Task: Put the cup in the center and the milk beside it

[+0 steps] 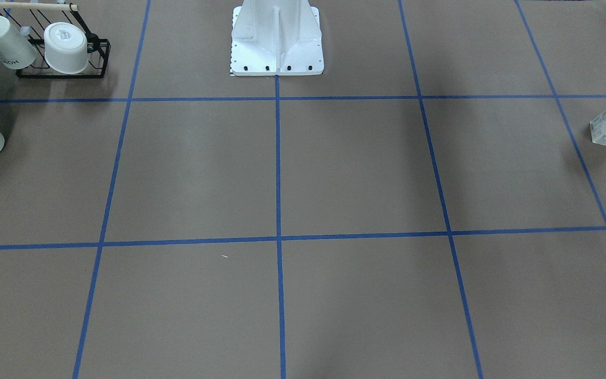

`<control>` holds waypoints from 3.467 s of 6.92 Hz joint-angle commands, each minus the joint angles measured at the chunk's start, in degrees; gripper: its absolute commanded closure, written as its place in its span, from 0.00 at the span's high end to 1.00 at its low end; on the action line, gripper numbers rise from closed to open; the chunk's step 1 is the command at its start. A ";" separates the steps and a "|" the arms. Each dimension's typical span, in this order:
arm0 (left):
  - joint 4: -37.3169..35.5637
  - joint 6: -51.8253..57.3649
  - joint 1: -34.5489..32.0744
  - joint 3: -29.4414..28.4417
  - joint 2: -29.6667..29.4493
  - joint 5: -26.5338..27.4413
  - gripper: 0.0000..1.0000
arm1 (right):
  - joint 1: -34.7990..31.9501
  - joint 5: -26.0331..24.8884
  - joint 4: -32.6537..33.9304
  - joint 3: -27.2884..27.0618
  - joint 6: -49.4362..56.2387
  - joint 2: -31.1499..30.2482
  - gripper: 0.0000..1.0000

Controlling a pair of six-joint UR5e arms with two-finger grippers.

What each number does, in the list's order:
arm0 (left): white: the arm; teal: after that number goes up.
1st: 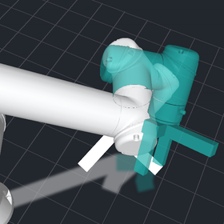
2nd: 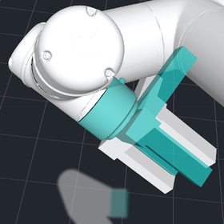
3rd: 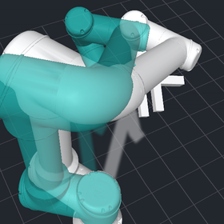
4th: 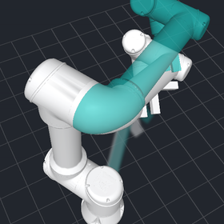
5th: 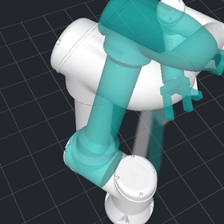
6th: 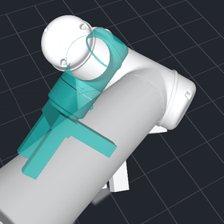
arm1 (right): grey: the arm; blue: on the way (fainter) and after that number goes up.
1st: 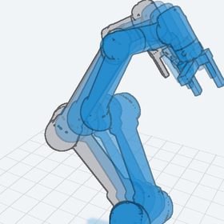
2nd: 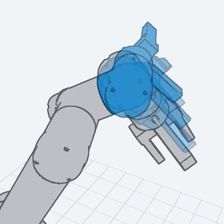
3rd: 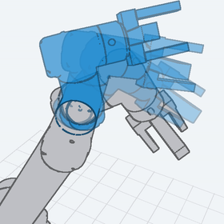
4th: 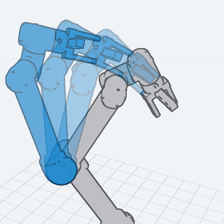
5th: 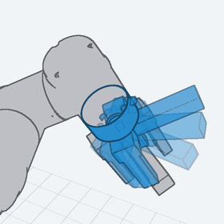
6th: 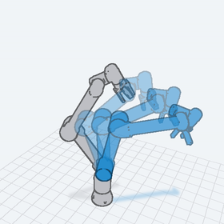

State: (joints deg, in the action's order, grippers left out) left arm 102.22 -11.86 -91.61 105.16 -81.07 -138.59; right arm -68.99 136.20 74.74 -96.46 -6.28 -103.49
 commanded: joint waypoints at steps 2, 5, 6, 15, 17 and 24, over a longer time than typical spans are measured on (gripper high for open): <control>0.09 0.00 -0.06 0.05 0.12 -0.10 0.99 | -3.78 1.35 32.28 -27.25 -0.57 2.63 0.00; 0.09 -0.09 0.02 0.74 -0.05 -0.10 0.99 | 19.31 -12.98 46.29 -27.94 -37.59 35.81 0.00; 0.00 -0.53 0.02 0.66 -0.14 -0.10 0.98 | 24.55 -15.94 38.19 -18.16 -49.84 45.30 0.00; 0.17 25.89 -3.75 0.86 8.56 10.79 0.98 | 23.59 -13.56 -1.79 36.97 -66.32 74.23 1.00; 0.70 27.93 -3.49 -1.09 12.15 10.01 0.98 | 21.35 -9.64 -2.84 36.78 -66.05 72.90 1.00; 3.43 26.99 -1.83 -6.37 11.82 5.00 0.98 | 21.53 -9.82 -7.59 36.34 -66.49 69.65 1.00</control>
State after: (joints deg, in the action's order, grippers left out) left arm 105.68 15.78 -93.92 99.30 -68.97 -133.49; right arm -47.52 126.46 67.18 -59.84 -72.72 -33.59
